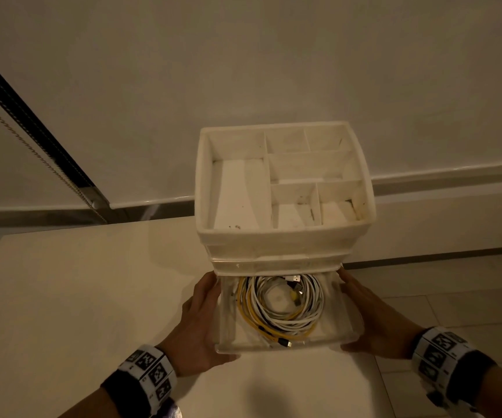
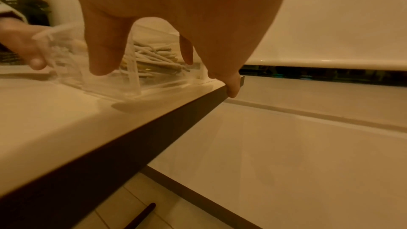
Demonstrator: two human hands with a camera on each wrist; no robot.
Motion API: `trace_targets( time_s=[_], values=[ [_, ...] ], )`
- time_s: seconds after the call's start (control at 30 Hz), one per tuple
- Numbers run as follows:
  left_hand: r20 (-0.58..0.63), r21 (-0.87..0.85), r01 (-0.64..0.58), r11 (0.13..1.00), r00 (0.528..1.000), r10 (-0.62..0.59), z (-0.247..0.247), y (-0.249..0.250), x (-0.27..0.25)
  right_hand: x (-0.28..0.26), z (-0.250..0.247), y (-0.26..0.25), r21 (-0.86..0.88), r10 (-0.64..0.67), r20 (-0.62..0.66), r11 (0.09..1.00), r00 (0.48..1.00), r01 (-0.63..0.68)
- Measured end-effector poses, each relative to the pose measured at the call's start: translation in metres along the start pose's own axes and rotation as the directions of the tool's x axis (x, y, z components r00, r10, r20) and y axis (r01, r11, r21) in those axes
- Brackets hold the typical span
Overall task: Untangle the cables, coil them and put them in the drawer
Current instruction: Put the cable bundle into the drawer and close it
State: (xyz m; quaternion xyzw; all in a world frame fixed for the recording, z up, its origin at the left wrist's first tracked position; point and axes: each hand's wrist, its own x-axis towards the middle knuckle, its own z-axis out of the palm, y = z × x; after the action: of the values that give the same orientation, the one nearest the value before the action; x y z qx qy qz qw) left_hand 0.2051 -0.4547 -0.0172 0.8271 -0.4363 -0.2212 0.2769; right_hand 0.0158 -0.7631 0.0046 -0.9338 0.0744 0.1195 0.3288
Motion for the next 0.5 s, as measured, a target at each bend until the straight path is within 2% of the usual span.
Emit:
trace_targets(
  time_s=[0.13,0.4,0.5],
  values=[
    [-0.002,-0.034,0.026,0.999,1.000,-0.026,0.003,-0.001,0.001,0.002,0.005,0.004,0.110,-0.006,-0.092,0.994,0.996,0.016],
    [-0.062,-0.071,0.047,0.996,0.997,-0.051,0.003,0.003,0.002,0.007,0.011,0.012,0.200,0.079,-0.171,0.979,0.982,-0.044],
    [-0.089,-0.226,0.073,0.971,0.991,-0.095,0.001,-0.001,0.006,0.008,0.015,0.008,0.212,0.066,-0.176,0.977,0.982,-0.028]
  ],
)
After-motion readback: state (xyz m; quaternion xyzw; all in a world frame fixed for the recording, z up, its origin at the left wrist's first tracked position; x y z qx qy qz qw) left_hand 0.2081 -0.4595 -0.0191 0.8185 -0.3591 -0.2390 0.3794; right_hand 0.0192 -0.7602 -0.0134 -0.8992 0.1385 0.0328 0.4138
